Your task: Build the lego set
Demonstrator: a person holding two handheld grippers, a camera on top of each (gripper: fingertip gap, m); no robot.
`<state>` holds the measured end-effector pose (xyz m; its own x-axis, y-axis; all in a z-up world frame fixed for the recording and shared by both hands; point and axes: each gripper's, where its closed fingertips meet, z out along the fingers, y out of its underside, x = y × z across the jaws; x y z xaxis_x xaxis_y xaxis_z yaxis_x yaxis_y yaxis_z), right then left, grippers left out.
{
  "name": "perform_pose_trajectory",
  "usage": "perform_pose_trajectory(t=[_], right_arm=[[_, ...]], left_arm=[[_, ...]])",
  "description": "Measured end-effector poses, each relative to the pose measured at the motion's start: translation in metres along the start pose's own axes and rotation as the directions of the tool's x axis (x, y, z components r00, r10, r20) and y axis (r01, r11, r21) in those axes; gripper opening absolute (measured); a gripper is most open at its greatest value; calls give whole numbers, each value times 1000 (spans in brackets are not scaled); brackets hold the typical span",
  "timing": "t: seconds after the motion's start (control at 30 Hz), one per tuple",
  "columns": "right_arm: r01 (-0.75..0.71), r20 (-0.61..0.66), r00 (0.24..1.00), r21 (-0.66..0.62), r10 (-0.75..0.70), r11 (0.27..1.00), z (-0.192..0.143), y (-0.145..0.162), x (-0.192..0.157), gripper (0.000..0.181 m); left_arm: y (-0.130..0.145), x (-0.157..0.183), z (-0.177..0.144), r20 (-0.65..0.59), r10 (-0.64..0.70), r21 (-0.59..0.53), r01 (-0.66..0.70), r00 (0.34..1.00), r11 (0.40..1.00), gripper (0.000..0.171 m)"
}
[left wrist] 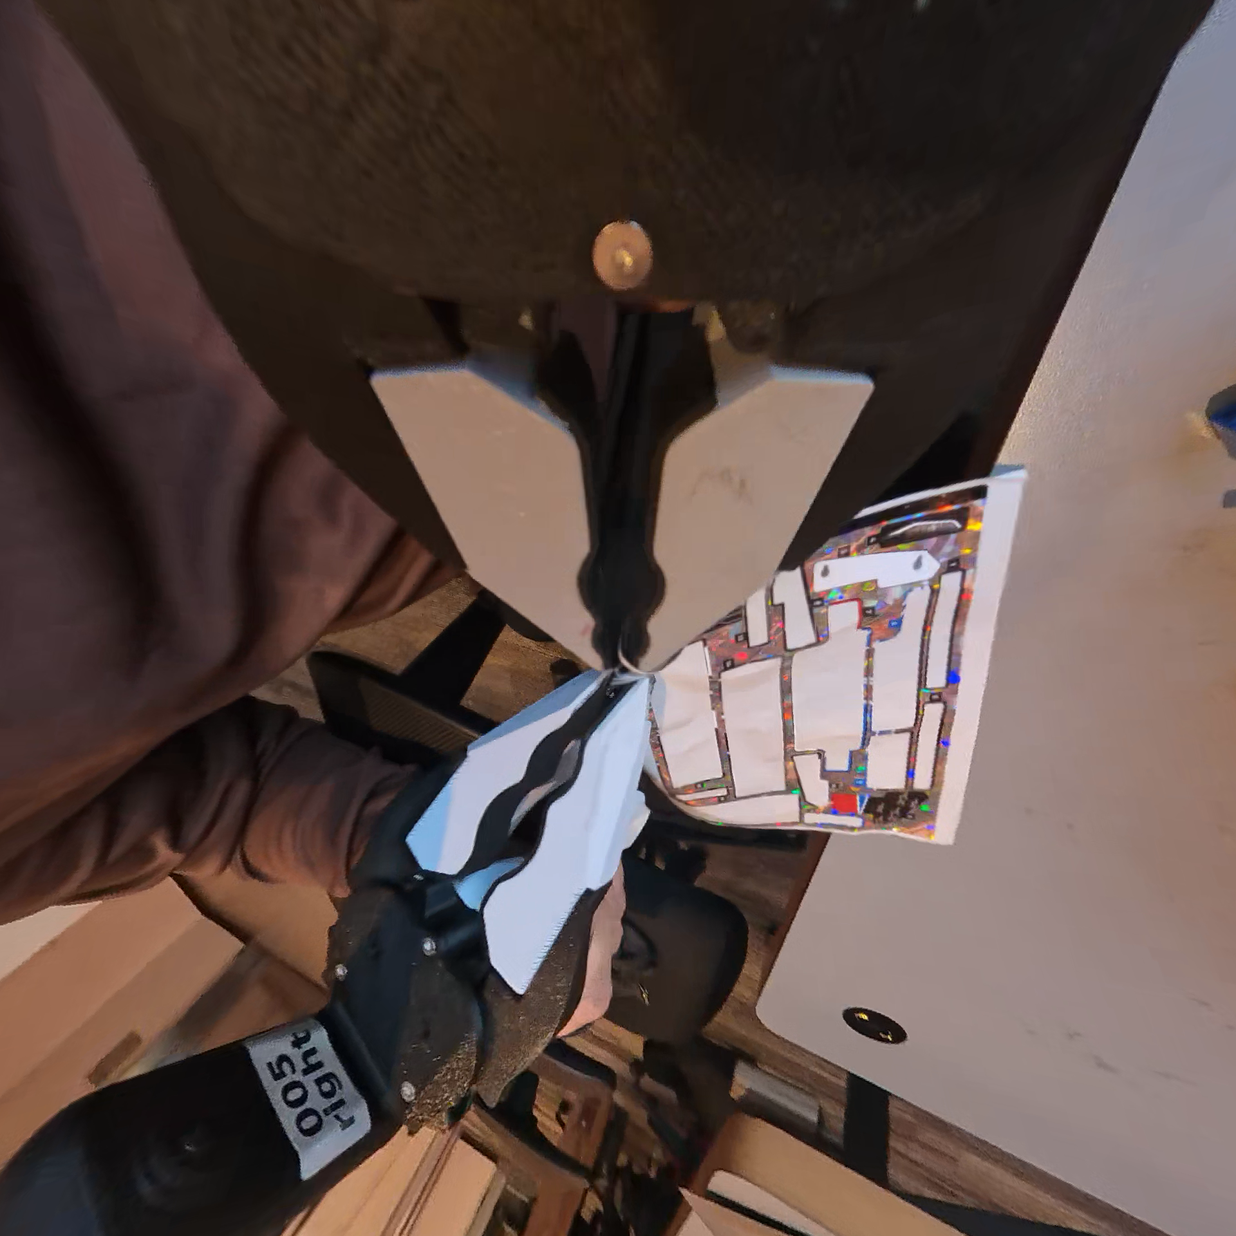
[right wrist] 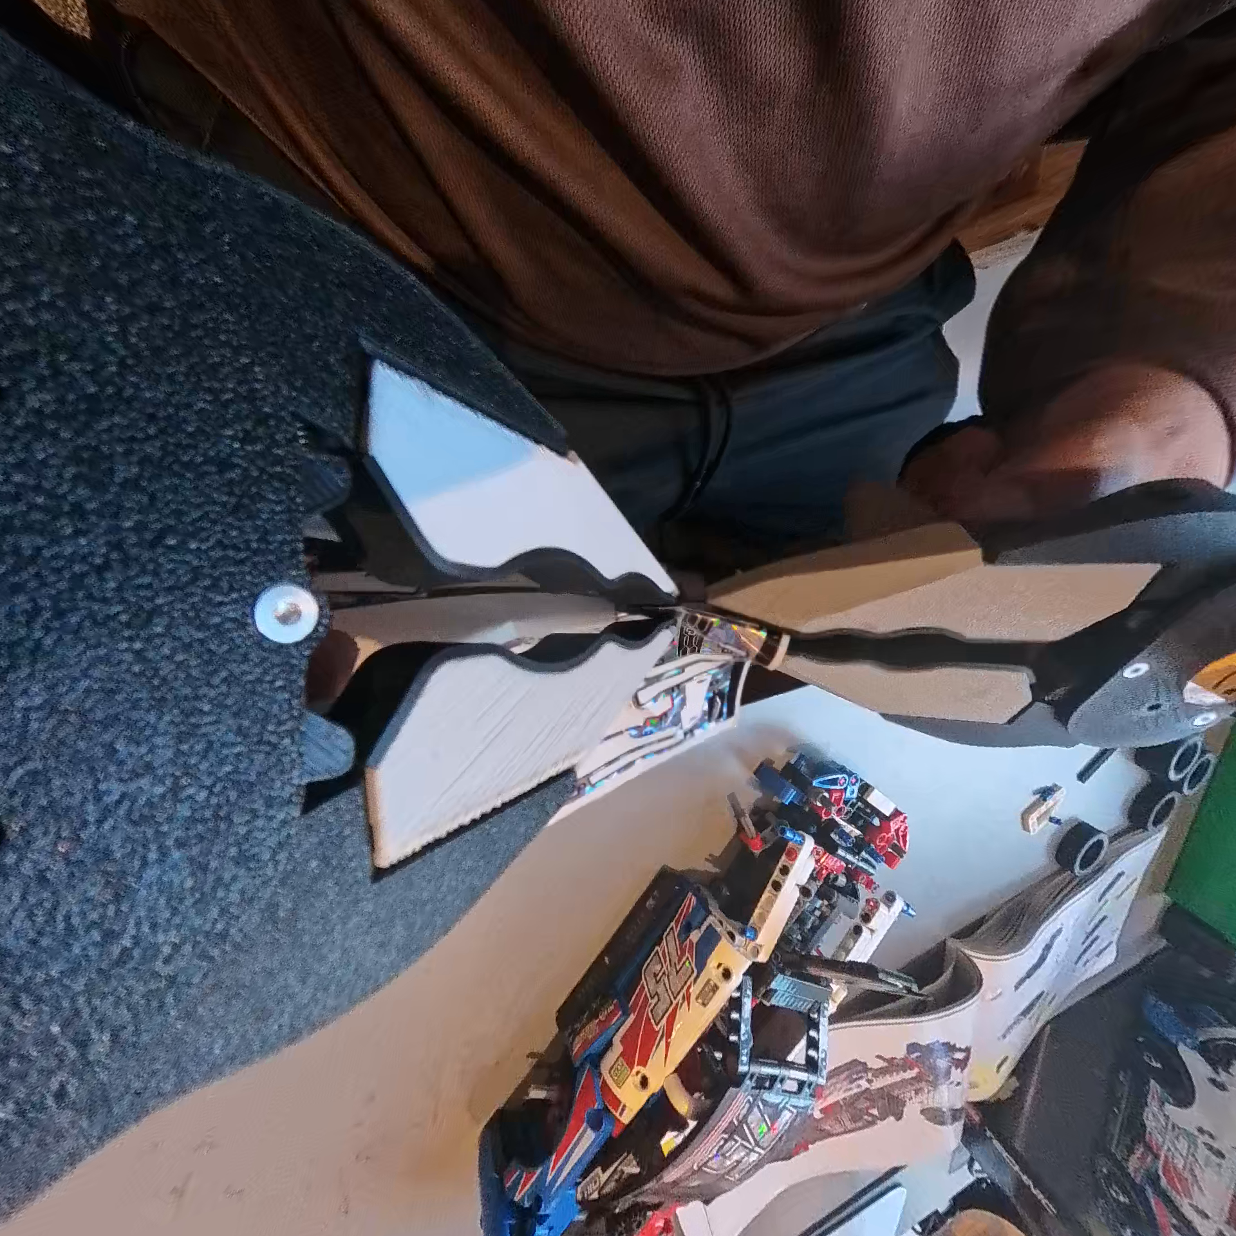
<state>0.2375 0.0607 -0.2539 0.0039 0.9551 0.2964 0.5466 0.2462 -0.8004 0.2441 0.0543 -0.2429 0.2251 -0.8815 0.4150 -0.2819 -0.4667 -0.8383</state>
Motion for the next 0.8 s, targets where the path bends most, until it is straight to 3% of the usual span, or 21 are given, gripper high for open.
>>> perform_pose_trajectory(t=[0.3, 0.43, 0.53, 0.67, 0.8], right_arm=[[-19, -15, 1000, 31, 20, 999, -10, -5, 0, 10], [-10, -27, 1000, 40, 11, 999, -15, -10, 1, 2], [-17, -6, 1000, 45, 17, 999, -16, -10, -2, 17], [-23, 27, 999, 25, 22, 999, -12, -4, -7, 23], [-14, 25, 1000, 16, 13, 1000, -10, -4, -8, 10]], left_arm=[[6, 2, 7, 107, 221, -101, -210, 969, 972, 0], [6, 6, 10, 105, 245, -109, -234, 964, 966, 0], [7, 7, 11, 97, 253, -109, -243, 963, 964, 0], [5, 10, 9, 83, 290, -102, -281, 954, 954, 0], [5, 12, 8, 65, 295, -102, -288, 953, 952, 0]])
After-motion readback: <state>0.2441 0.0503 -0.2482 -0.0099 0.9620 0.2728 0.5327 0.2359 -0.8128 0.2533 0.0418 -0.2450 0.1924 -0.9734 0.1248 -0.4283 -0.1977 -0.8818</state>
